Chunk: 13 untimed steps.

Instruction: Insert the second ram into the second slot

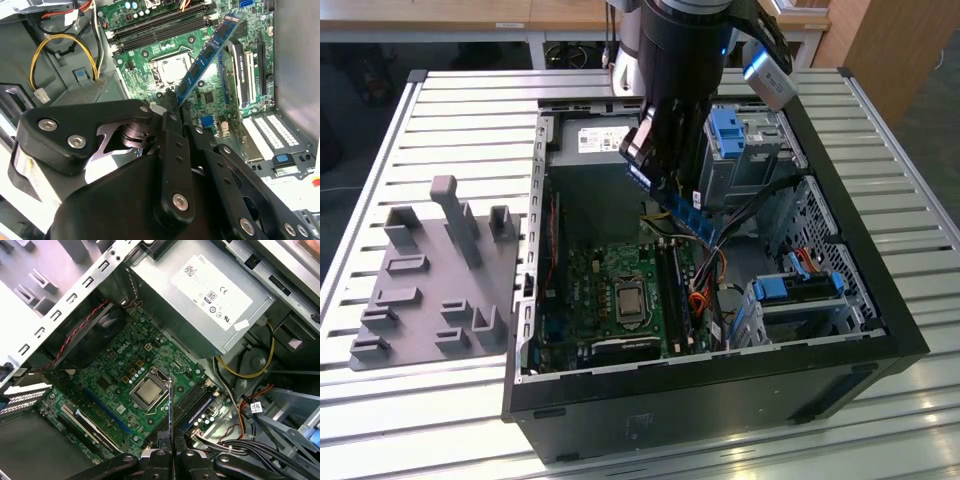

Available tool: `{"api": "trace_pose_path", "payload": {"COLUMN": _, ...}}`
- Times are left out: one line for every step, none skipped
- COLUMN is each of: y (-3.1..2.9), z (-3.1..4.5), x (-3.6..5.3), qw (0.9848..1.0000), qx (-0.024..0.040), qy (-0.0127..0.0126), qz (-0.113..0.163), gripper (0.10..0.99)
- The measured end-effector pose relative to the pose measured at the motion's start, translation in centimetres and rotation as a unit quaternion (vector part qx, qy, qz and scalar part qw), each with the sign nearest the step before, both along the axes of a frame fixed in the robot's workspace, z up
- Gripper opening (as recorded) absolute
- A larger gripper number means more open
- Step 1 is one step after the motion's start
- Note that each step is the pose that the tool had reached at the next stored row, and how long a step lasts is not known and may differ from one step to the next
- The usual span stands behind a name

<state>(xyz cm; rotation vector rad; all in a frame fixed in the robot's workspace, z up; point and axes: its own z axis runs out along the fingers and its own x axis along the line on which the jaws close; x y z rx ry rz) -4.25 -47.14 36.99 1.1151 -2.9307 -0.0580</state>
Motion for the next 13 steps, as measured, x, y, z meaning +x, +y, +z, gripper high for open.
{"api": "trace_pose_path", "payload": {"y": 0.0, "z": 0.0, "x": 0.0, "qw": 1.0, "qx": 0.0, "qy": 0.0, "qz": -0.002, "gripper": 0.137}}
{"api": "trace_pose_path", "payload": {"y": 0.0, "z": 0.0, "x": 0.0, "qw": 1.0, "qx": 0.0, "qy": 0.0, "qz": -0.005, "gripper": 0.137}}
{"api": "trace_pose_path", "payload": {"y": 0.0, "z": 0.0, "x": 0.0, "qw": 1.0, "qx": 0.0, "qy": 0.0, "qz": -0.007, "gripper": 0.137}}
{"api": "trace_pose_path", "payload": {"y": 0.0, "z": 0.0, "x": 0.0, "qw": 1.0, "qx": 0.0, "qy": 0.0, "qz": -0.009, "gripper": 0.137}}
{"api": "trace_pose_path", "payload": {"y": 0.0, "z": 0.0, "x": 0.0, "qw": 0.9999, "qx": 0.0, "qy": 0.0, "qz": -0.012, "gripper": 0.137}}
{"api": "trace_pose_path", "payload": {"y": 0.0, "z": 0.0, "x": 0.0, "qw": 0.9999, "qx": 0.0, "qy": 0.0, "qz": -0.014, "gripper": 0.137}}
{"api": "trace_pose_path", "payload": {"y": 0.0, "z": 0.0, "x": 0.0, "qw": 0.9999, "qx": 0.0, "qy": 0.0, "qz": -0.017, "gripper": 0.137}}
{"api": "trace_pose_path", "payload": {"y": 0.0, "z": 0.0, "x": 0.0, "qw": 0.9998, "qx": 0.0, "qy": 0.0, "qz": -0.019, "gripper": 0.137}}
{"api": "trace_pose_path", "payload": {"y": 0.0, "z": 0.0, "x": 0.0, "qw": 0.9998, "qx": 0.0, "qy": 0.0, "qz": -0.022, "gripper": 0.137}}
{"api": "trace_pose_path", "payload": {"y": 0.0, "z": 0.0, "x": 0.0, "qw": 0.9997, "qx": 0.0, "qy": 0.0, "qz": -0.024, "gripper": 0.137}}
{"api": "trace_pose_path", "payload": {"y": 0.0, "z": 0.0, "x": 0.0, "qw": 0.9996, "qx": 0.0, "qy": 0.0, "qz": -0.027, "gripper": 0.137}}
{"api": "trace_pose_path", "payload": {"y": 0.0, "z": 0.0, "x": 0.0, "qw": 0.9996, "qx": 0.0, "qy": 0.0, "qz": -0.029, "gripper": 0.137}}
{"api": "trace_pose_path", "payload": {"y": 0.0, "z": 0.0, "x": 0.0, "qw": 0.9995, "qx": 0.0, "qy": 0.0, "qz": -0.032, "gripper": 0.137}}
